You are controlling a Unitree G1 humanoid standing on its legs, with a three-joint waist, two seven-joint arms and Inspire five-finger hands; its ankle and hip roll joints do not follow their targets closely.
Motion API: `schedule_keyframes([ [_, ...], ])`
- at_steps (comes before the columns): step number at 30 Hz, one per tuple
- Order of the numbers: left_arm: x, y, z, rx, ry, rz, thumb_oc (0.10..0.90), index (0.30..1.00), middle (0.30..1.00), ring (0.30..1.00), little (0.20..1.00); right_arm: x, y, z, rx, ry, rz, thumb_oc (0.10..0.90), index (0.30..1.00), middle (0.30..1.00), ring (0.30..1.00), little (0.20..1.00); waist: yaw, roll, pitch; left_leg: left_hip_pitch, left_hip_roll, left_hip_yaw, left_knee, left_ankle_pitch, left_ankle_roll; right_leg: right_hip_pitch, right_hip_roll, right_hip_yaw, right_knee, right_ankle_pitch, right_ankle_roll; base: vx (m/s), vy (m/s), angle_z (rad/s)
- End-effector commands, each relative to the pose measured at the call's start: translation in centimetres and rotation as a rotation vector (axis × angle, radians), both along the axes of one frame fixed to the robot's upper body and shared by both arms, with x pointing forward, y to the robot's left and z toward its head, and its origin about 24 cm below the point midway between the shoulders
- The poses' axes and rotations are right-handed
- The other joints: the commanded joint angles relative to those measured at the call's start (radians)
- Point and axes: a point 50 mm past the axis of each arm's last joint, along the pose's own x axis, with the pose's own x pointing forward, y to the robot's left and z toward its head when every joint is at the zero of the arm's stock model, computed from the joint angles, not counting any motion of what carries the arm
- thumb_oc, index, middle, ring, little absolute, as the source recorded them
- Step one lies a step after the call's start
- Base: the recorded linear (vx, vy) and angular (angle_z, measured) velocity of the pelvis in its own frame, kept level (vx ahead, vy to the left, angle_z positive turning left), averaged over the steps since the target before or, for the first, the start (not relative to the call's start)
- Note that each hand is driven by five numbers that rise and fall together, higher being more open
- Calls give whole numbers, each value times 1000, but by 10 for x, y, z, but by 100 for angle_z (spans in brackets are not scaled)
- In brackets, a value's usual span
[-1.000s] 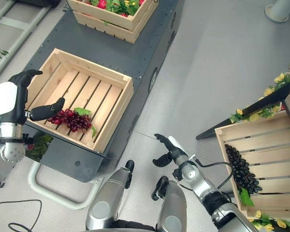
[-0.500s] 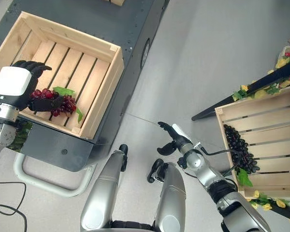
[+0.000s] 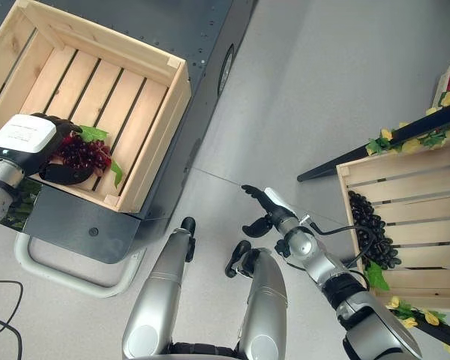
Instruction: Pick up the fruits from the basket on one side to the basket on the other side
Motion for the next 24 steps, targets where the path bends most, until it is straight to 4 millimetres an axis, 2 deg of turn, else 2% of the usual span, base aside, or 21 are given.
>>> schedule_keyframes([
  [1,-10,18,47,138,-70,48,800,900,900,900,900,4,-14,29,32,-105,22,800,900,900,900,900,23,34,-14,105,-42,76,-106,-66,48,101,70,-14,-33,-3,-45,0,0,0],
  [7,-1,12,55,238,-85,59,800,900,900,900,900,5,-15,27,50,-100,4,800,900,900,900,900,14,19,-14,65,-32,71,-109,-58,47,59,74,-18,-28,4,-44,-7,-2,2],
  [10,5,7,57,275,-55,63,800,900,900,900,900,6,-16,27,62,-101,1,800,900,900,900,900,12,12,-14,50,-28,70,-109,-55,46,43,76,-20,-27,8,-42,-11,-3,5],
  [15,15,0,57,439,46,101,800,900,900,900,900,8,-14,28,82,-109,-2,800,900,900,900,900,3,1,-14,15,-22,70,-110,-51,48,6,79,-21,-25,19,-38,-4,9,7],
  [19,24,-3,59,564,143,167,800,900,900,900,900,12,-11,34,94,-128,15,800,900,900,900,900,-11,-8,-14,-14,-15,73,-114,-43,48,-30,81,-16,-24,30,-33,-8,13,2],
  [24,33,-6,67,703,269,335,800,900,900,900,900,15,-9,39,115,-150,20,800,900,900,900,900,-26,-15,-14,-39,-6,79,-128,-37,48,-63,87,-10,-34,43,-24,0,0,0],
])
